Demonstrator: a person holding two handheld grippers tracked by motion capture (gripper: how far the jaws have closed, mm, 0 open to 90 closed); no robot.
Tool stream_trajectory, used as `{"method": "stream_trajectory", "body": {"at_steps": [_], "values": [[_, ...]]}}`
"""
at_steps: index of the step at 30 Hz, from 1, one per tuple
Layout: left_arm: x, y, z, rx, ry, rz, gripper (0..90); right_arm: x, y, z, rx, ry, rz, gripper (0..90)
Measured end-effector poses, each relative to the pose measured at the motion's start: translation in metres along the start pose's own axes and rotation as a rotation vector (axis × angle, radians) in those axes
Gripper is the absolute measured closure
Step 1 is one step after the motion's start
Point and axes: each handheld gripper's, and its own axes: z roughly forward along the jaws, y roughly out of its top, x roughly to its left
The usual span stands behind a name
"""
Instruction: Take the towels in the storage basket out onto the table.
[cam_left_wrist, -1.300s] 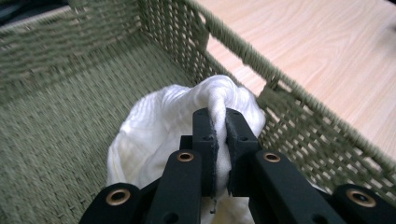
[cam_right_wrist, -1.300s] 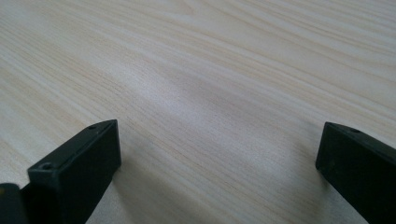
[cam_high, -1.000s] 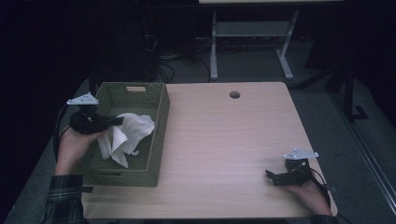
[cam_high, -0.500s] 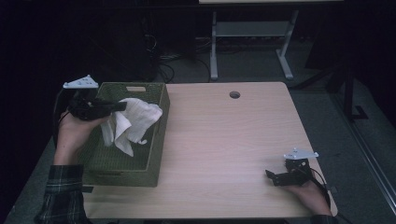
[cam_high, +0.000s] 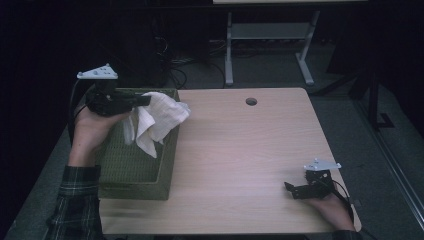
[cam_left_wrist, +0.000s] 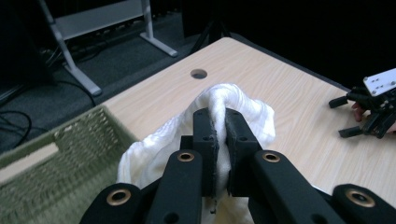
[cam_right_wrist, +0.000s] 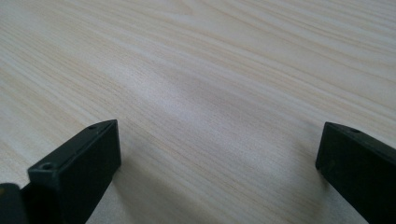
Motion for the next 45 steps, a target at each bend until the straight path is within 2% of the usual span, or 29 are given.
{"method": "stream_trajectory", "body": {"at_steps": [8, 18, 36, 45], "values": [[-0.018, 0.021, 0.016, -0.027, -0.037, 0.033, 84.1, 0.0, 0.0, 0.0, 0.0, 0.0, 0.0, 0.0], [-0.04, 0.03, 0.052, -0.03, -0.103, 0.047, 84.1, 0.0, 0.0, 0.0, 0.0, -0.001, 0.001, 0.0], [-0.083, 0.023, 0.12, -0.002, -0.19, 0.062, 84.1, -0.001, 0.0, 0.0, 0.0, -0.014, 0.011, 0.0], [-0.104, 0.012, 0.15, 0.018, -0.225, 0.076, 84.0, -0.001, 0.0, 0.0, 0.0, -0.014, 0.011, 0.0]]}}
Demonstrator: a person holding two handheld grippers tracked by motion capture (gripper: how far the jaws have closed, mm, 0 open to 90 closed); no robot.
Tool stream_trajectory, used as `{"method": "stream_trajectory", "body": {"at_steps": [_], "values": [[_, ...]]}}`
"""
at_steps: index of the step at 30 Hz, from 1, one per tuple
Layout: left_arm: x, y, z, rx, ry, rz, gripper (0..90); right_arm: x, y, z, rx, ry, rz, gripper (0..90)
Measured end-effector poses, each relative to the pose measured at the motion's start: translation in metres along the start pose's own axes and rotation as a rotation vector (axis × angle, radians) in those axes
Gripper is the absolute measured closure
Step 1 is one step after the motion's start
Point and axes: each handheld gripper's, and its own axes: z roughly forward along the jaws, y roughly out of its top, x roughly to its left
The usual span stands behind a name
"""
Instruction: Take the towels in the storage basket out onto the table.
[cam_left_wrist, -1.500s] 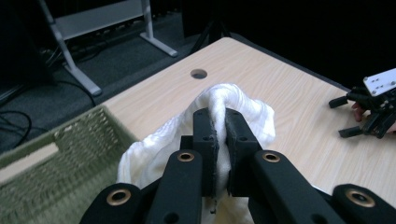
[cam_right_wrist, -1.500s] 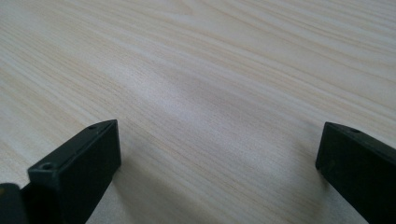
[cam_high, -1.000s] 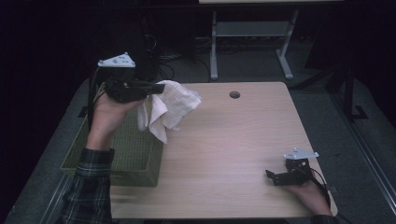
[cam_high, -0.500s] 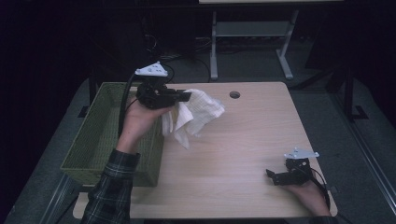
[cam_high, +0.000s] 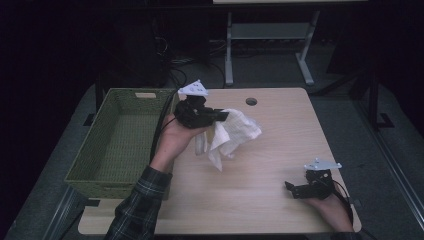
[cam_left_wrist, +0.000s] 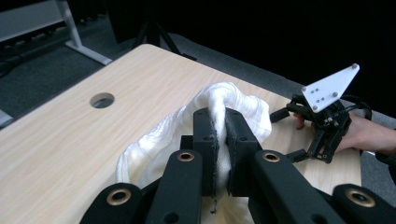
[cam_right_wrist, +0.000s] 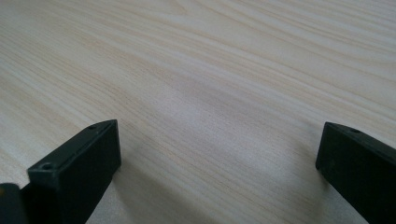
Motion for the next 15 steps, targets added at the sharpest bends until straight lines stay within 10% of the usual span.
{"method": "stream_trajectory", "body": {"at_steps": [15], "values": [[-0.017, -0.03, 0.062, 0.046, -0.054, -0.023, 84.0, 0.0, 0.0, 0.0, 0.0, -0.001, -0.004, 0.0]]}}
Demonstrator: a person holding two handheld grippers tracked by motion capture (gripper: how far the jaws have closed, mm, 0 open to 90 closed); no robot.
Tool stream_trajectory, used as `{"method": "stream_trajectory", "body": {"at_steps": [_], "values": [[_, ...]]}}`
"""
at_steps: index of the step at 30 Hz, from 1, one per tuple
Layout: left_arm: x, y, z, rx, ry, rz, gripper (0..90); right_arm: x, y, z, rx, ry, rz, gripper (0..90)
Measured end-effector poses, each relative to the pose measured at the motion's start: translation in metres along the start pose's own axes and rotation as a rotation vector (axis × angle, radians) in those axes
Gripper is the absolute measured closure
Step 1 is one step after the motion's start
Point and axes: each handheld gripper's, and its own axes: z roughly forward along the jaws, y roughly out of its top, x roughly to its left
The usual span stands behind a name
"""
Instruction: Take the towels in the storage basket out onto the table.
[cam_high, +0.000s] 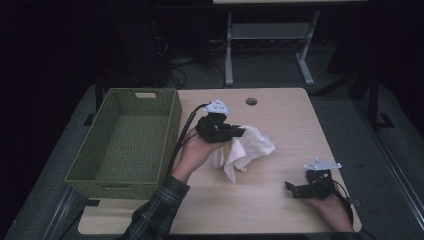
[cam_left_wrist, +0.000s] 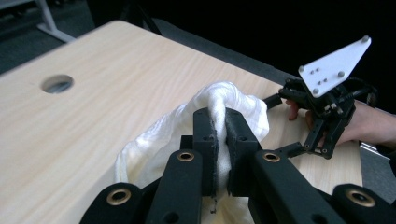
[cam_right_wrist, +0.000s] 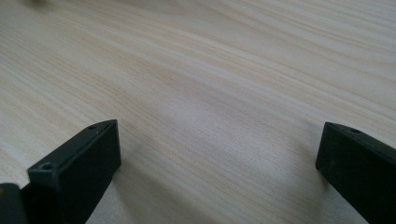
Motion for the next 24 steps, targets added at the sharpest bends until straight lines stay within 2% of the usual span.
{"method": "stream_trajectory", "body": {"at_steps": [6, 16, 22, 24], "values": [[-0.004, -0.014, 0.028, 0.047, -0.005, -0.001, 84.0, 0.0, 0.0, 0.0, 0.0, 0.0, -0.001, 0.0], [-0.002, -0.042, 0.065, 0.129, -0.02, 0.034, 83.9, 0.0, 0.0, 0.0, 0.0, 0.001, 0.0, 0.0], [-0.001, -0.056, 0.085, 0.164, -0.024, 0.047, 83.9, 0.0, 0.0, 0.0, 0.0, 0.0, 0.0, 0.0], [-0.001, -0.061, 0.092, 0.169, -0.023, 0.037, 83.9, 0.0, 0.0, 0.0, 0.0, 0.0, -0.001, 0.0]]}}
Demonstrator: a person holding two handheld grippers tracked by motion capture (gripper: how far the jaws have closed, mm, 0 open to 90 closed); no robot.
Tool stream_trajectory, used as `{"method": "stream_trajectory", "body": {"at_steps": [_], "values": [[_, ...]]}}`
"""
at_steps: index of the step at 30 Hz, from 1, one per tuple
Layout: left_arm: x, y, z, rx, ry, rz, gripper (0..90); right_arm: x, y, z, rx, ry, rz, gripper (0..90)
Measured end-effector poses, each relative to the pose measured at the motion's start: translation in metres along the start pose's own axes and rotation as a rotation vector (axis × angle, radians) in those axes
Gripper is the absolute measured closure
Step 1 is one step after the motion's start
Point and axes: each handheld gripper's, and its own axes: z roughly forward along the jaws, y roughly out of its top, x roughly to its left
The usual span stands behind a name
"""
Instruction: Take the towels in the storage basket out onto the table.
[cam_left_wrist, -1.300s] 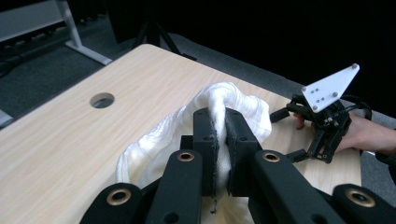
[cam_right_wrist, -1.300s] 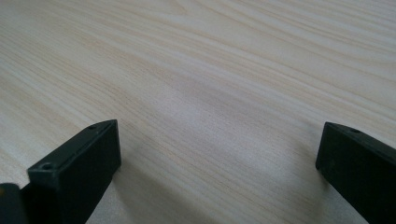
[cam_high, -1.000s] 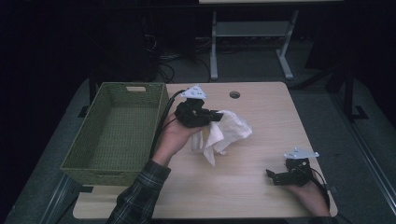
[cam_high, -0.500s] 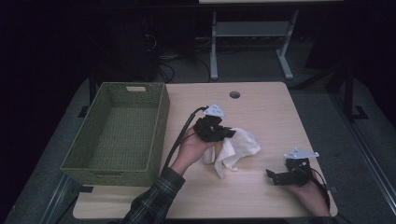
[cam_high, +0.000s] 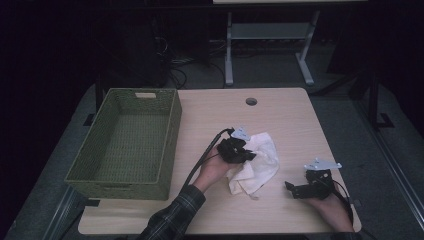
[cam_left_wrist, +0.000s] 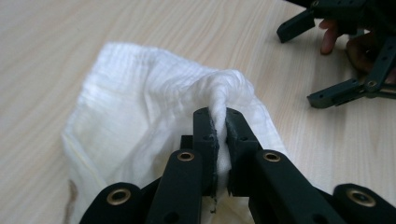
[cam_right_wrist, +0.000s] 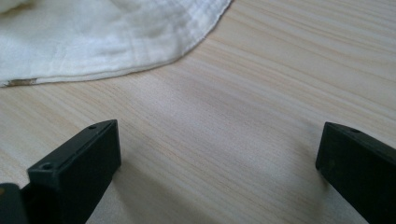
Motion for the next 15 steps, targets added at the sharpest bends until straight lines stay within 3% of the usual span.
{"method": "stream_trajectory", "body": {"at_steps": [8, 11, 15], "values": [[0.003, -0.009, 0.019, 0.063, 0.022, 0.018, 82.3, 0.0, 0.0, 0.0, 0.0, 0.0, 0.0, 0.0], [0.005, -0.012, 0.021, 0.066, 0.02, 0.005, 68.2, 0.0, 0.0, 0.0, 0.0, -0.004, 0.002, 0.0], [0.005, -0.009, 0.01, 0.033, 0.023, -0.001, 48.1, 0.0, 0.0, 0.0, 0.0, -0.004, 0.004, 0.0]]}}
